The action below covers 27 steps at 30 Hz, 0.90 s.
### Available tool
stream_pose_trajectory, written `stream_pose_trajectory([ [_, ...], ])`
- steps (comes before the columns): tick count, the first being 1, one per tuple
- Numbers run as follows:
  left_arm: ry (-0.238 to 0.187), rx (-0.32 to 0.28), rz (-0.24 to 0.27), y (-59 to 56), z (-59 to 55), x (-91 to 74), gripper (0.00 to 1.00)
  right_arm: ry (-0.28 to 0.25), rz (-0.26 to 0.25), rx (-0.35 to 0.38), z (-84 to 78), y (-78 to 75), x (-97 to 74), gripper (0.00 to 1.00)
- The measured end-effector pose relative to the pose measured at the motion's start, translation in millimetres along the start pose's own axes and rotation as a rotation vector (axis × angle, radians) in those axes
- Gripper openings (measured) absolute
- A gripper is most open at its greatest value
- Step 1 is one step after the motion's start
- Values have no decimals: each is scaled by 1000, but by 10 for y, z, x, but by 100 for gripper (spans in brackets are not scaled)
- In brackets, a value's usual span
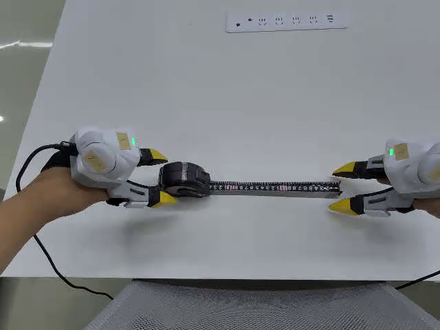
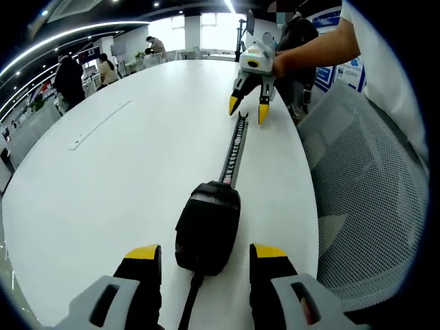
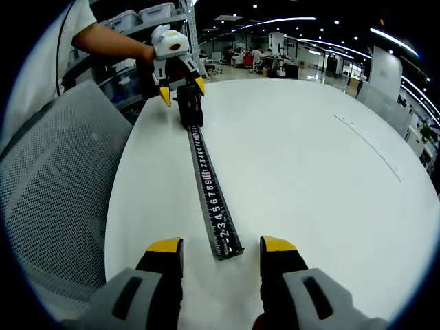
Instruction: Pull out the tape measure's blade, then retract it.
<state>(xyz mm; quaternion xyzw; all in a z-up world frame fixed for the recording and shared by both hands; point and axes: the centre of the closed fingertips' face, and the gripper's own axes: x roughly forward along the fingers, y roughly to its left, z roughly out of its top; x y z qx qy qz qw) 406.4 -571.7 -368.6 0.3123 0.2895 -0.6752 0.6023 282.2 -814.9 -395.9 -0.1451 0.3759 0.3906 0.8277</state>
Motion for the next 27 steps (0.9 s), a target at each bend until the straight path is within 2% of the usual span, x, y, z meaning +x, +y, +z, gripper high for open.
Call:
stream_pose_trajectory([
  [12,-38,-63,41,-39,28,-68,63,-22,-32,22,37,31,-51,53],
  [27,-96,-146,106,-71,47,-185,72,-54,-88,80,90,102,-112,72],
])
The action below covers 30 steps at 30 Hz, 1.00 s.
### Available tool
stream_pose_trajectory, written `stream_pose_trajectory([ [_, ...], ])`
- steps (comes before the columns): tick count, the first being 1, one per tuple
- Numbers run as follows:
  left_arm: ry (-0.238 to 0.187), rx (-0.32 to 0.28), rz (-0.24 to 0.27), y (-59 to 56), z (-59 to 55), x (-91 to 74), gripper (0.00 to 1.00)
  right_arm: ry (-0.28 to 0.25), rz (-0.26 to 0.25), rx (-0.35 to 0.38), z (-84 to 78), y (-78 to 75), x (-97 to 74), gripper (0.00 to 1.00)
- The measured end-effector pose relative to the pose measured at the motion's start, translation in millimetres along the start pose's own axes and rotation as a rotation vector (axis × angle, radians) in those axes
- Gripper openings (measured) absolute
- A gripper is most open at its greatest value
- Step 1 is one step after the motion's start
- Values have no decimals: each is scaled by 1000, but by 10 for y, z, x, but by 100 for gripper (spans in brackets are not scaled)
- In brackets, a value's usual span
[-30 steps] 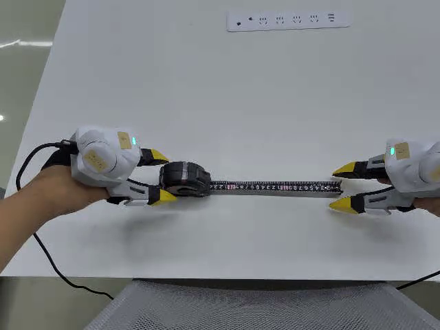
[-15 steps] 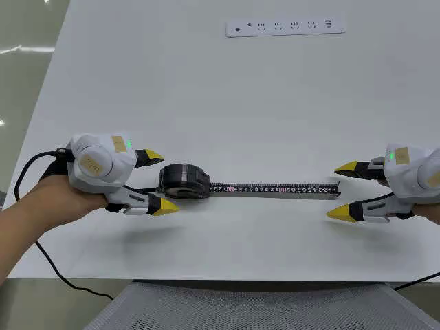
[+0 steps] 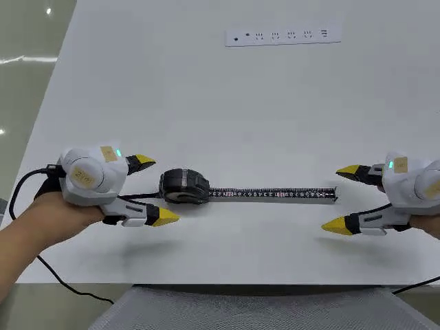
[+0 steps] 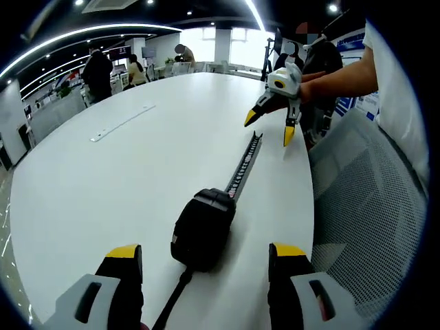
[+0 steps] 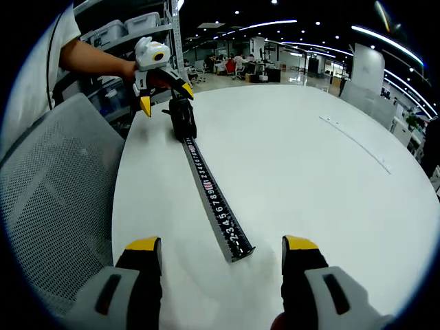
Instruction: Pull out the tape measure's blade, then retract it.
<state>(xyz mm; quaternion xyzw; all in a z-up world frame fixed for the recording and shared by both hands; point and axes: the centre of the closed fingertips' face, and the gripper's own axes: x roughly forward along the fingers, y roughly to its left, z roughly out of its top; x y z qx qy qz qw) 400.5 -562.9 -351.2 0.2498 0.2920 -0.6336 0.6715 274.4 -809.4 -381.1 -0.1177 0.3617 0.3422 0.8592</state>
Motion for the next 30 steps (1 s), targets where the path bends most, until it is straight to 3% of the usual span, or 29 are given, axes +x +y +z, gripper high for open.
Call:
stream_pose_trajectory([
  [8,-32,-46,28,-75,36,-64,76,-7,-25,34,18,78,-66,75],
  [23,-55,-133,72,-227,-75,-178,79,-36,-73,95,39,185,-155,78],
  [30,-66,-154,89,-243,-101,-213,79,-56,-85,102,90,196,-154,77],
])
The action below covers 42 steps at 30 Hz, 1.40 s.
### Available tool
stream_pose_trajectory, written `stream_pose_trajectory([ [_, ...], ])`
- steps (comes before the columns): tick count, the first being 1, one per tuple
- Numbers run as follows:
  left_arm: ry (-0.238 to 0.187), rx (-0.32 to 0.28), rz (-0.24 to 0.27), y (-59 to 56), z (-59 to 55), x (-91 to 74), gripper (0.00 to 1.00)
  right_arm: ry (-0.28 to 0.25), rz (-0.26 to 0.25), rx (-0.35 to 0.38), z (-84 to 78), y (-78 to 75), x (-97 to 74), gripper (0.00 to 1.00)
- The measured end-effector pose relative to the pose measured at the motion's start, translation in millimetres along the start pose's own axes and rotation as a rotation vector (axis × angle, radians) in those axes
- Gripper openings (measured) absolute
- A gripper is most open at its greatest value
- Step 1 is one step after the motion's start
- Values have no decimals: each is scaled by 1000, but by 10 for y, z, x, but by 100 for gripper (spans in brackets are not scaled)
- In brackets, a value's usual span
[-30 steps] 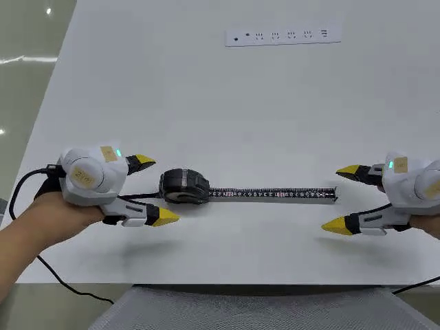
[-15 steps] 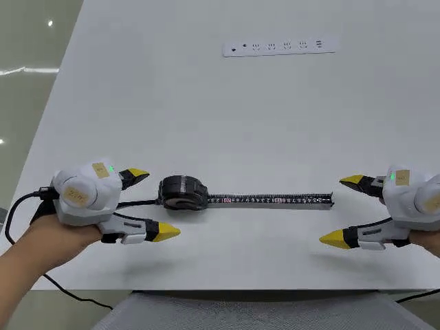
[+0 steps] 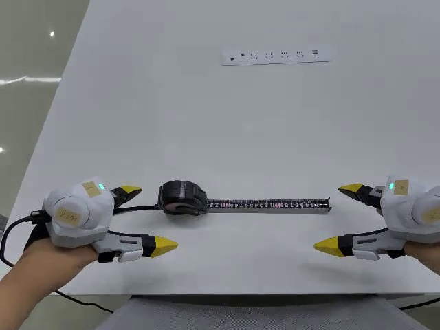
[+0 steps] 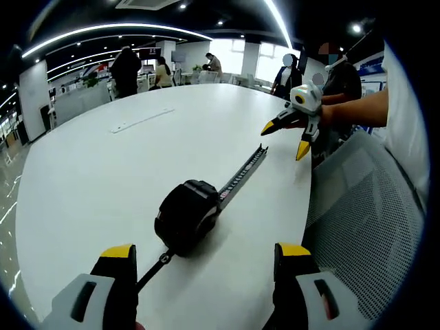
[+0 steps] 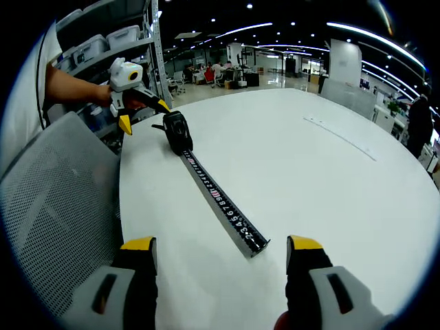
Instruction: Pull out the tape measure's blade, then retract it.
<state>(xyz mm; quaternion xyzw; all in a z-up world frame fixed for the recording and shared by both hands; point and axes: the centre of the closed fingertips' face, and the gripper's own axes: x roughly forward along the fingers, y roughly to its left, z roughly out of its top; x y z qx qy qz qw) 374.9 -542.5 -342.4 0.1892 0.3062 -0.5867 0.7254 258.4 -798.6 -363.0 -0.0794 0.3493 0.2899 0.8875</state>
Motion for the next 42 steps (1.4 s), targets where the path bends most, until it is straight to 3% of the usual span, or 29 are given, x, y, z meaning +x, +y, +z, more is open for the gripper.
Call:
stream_pose_trajectory([
  [14,-53,-63,47,-63,21,-77,79,-52,-60,43,59,15,-230,78],
  [23,-74,-108,68,-154,-38,-143,79,-74,-97,69,33,57,-364,79],
  [32,-93,-162,100,-172,-146,-253,79,-84,-122,89,-36,49,-488,80],
  [42,-112,-208,129,-218,-191,-347,79,-103,-144,111,-87,97,-565,80],
])
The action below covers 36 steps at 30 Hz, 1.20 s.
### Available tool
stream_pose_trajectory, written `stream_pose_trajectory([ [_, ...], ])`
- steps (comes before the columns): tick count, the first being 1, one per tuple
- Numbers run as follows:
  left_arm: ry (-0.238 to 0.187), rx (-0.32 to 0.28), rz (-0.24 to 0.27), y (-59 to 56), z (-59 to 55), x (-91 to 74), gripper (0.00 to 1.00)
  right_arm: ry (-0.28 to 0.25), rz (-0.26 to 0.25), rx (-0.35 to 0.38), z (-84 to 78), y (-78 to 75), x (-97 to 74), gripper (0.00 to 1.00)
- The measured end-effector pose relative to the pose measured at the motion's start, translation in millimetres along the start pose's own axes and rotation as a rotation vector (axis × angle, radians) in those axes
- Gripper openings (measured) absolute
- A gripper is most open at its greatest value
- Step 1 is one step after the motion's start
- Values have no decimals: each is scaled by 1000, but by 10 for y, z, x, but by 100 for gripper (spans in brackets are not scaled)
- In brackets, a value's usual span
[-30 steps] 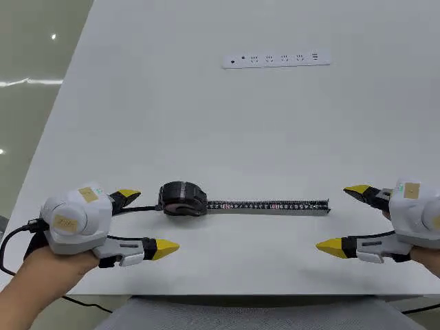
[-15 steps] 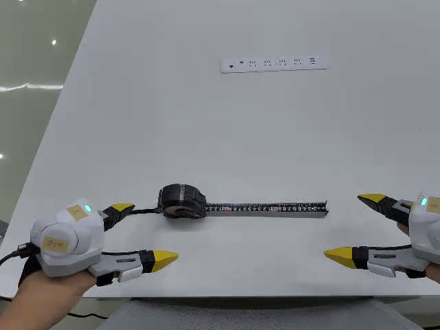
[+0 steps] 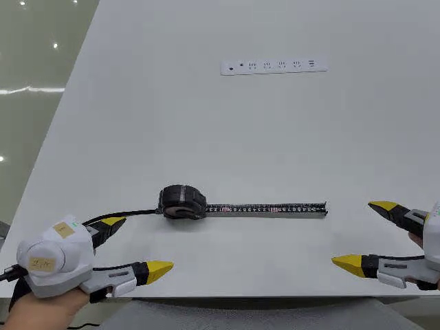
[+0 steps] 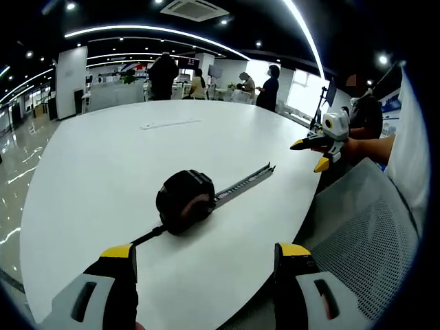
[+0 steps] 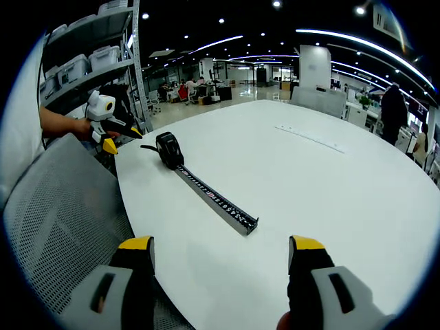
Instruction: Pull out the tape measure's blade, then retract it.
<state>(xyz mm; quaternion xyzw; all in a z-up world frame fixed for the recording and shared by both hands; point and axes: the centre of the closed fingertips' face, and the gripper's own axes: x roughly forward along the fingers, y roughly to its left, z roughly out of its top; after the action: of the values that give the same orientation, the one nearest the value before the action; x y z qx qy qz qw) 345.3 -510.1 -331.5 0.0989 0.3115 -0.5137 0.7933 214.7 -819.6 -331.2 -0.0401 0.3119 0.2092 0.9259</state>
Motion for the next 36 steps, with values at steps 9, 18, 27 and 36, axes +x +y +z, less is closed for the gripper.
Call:
stream_pose_trajectory([
  [9,-11,-8,8,12,37,-3,79,-7,2,9,8,11,15,80],
  [18,-11,6,13,27,92,23,79,-18,9,12,13,14,23,79],
  [27,-25,-22,33,21,265,87,79,-31,19,12,30,30,40,78],
  [36,-10,-16,36,-20,416,202,79,-40,25,14,47,38,49,78],
])
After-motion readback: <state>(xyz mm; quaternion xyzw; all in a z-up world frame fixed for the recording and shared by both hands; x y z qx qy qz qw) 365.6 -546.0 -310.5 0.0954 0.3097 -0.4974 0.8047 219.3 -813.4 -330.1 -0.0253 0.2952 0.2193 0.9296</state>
